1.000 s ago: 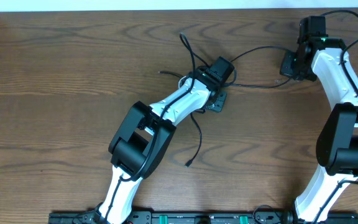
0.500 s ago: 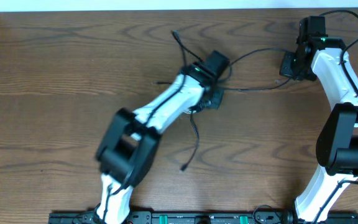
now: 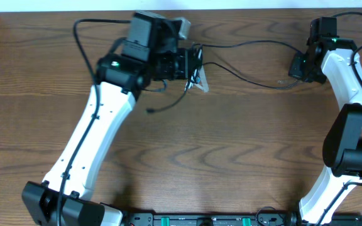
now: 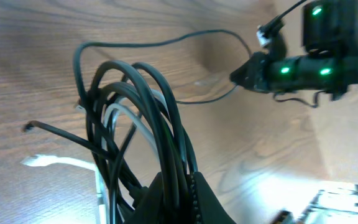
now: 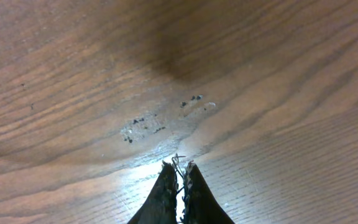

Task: Untangle cables

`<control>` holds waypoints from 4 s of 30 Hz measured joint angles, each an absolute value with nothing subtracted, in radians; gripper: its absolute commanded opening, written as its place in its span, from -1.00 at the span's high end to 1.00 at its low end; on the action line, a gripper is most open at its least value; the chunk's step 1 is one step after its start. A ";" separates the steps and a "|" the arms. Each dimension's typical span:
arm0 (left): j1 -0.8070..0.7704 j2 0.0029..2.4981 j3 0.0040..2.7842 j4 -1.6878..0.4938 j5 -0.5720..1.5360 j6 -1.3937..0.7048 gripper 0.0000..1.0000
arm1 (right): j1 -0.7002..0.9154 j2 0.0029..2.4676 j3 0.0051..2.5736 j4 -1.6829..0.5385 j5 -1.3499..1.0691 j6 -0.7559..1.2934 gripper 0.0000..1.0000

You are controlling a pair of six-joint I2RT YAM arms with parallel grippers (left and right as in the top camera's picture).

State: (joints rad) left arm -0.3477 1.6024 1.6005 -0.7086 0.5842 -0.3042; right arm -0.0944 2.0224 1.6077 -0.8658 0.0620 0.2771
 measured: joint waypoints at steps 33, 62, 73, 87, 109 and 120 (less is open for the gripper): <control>-0.263 1.601 1.600 -0.706 0.845 -0.455 0.85 | 0.105 1.834 1.615 -0.800 -0.763 -0.288 -0.31; -0.263 1.601 1.600 -0.707 0.945 -0.498 0.85 | 0.337 1.876 1.615 -0.602 -0.551 -0.572 -0.25; -0.263 1.601 1.600 -0.698 0.945 -0.498 0.85 | 0.338 1.924 1.615 -0.512 -0.555 -0.588 0.28; -0.263 1.601 1.600 -0.700 0.912 -0.474 0.85 | 0.344 1.924 1.615 -0.534 -0.595 -0.598 0.98; -0.263 1.601 1.600 -0.699 0.850 -0.467 0.85 | 0.132 1.924 1.615 -0.501 -0.930 0.073 0.07; -0.263 1.601 1.600 -0.703 0.820 -0.467 0.85 | 0.284 1.924 1.615 -0.506 -0.689 0.808 -0.43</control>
